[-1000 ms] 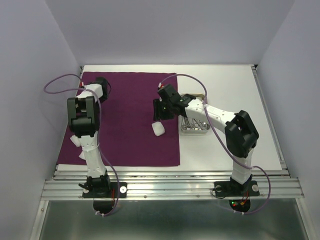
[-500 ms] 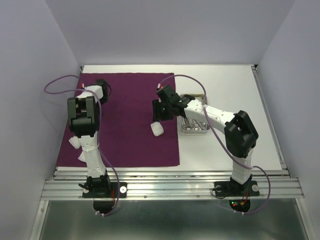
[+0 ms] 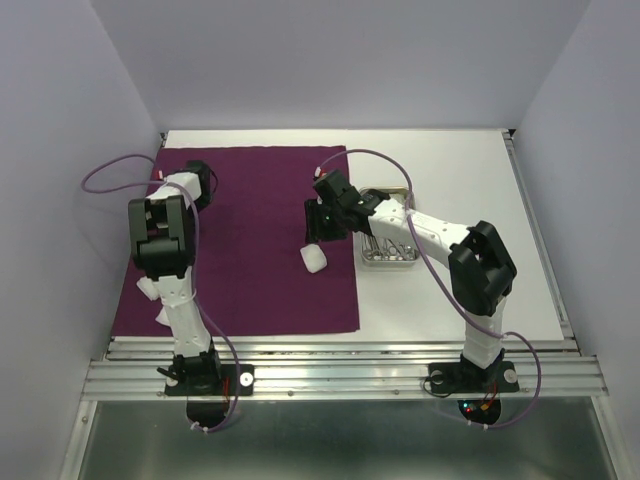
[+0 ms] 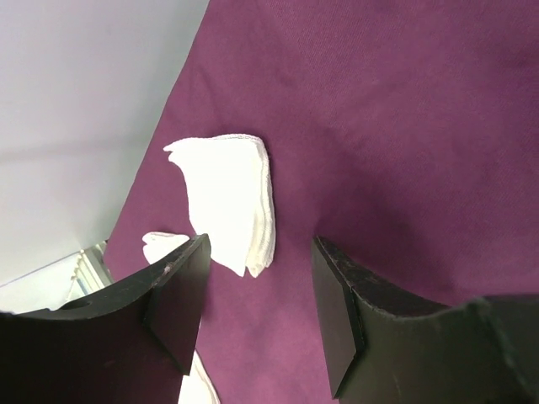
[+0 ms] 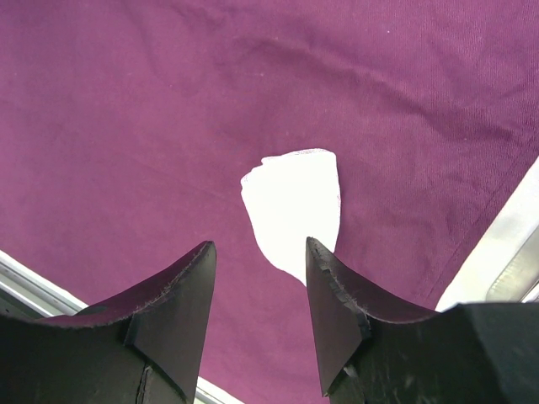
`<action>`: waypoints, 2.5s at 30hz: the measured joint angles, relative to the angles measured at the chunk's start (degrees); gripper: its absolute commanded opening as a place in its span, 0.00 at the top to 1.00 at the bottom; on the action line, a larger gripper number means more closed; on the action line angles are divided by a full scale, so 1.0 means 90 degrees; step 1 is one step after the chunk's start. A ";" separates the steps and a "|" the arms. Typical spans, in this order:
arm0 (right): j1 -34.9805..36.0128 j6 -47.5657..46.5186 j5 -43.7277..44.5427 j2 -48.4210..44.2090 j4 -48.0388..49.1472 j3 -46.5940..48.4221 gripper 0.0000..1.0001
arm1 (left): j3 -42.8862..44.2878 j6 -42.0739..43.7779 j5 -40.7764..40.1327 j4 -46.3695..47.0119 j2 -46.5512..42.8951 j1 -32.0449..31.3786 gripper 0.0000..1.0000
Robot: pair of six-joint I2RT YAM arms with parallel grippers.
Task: Prepare the surgical pack
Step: Adjust the surgical kit at the center of the board, then move the medical item into the surgical kit.
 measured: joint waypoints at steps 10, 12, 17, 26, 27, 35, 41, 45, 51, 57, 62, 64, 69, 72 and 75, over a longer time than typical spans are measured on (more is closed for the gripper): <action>0.0000 -0.0078 0.0231 0.0685 0.0078 0.0595 0.45 | -0.0070 0.0005 0.0333 0.0146 -0.0107 -0.0051 0.38; 0.0002 -0.0126 0.0328 0.1156 0.0117 0.1032 0.45 | -0.0070 0.0007 0.0364 0.0146 -0.0107 -0.0083 0.38; 0.0002 -0.0172 0.0554 0.2220 0.0100 0.1967 0.44 | -0.0070 0.0044 0.0437 0.0172 -0.0107 -0.0143 0.38; -0.0109 -0.0121 0.0750 0.2628 0.0063 0.2387 0.44 | -0.0070 0.0136 0.0486 0.0187 -0.0102 -0.0296 0.38; -0.0148 -0.0080 0.0738 0.2628 0.0070 0.2327 0.44 | -0.0070 0.0155 0.0491 0.0187 -0.0102 -0.0316 0.38; -0.0476 0.0070 0.0884 0.2203 0.0597 0.1481 0.44 | 0.0046 0.0328 0.0750 0.0233 -0.0083 -0.0532 0.38; -0.0772 0.0095 0.1001 0.1938 0.0801 0.1020 0.44 | 0.0151 0.0345 0.0828 0.0301 -0.0024 -0.0899 0.38; -0.0845 0.0090 0.1098 0.1855 0.0843 0.0886 0.44 | 0.0364 0.0369 0.0896 0.0272 0.0090 -0.1061 0.38; -0.0855 0.0066 0.1141 0.1853 0.0843 0.0882 0.44 | 0.0809 0.0381 0.1056 0.0272 0.0255 -0.1222 0.37; -0.0901 0.0012 0.0928 0.1768 0.0838 0.0804 0.43 | 0.1013 0.0389 0.0731 0.0090 0.0073 -0.1236 0.37; -0.0928 -0.0129 0.0680 0.1671 0.0702 0.0767 0.42 | 0.0962 -0.0022 0.0024 -0.0430 -0.0304 -0.1003 0.37; -0.0933 -0.0206 0.0585 0.1615 0.0612 0.0767 0.42 | 0.0957 -0.0194 -0.0231 -0.0617 -0.0328 -0.0911 0.37; -0.0933 -0.0342 0.0442 0.1450 0.0454 0.0767 0.40 | 0.0680 -0.0464 -0.0568 -0.0906 -0.0296 -0.0663 0.32; -0.0933 -0.0389 0.0391 0.1341 0.0418 0.0770 0.41 | 0.0566 -0.0481 -0.0590 -0.0918 -0.0240 -0.0624 0.32; -0.0933 -0.0391 0.0369 0.1302 0.0367 0.0775 0.41 | 0.0403 -0.0430 -0.0529 -0.0814 -0.0199 -0.0624 0.32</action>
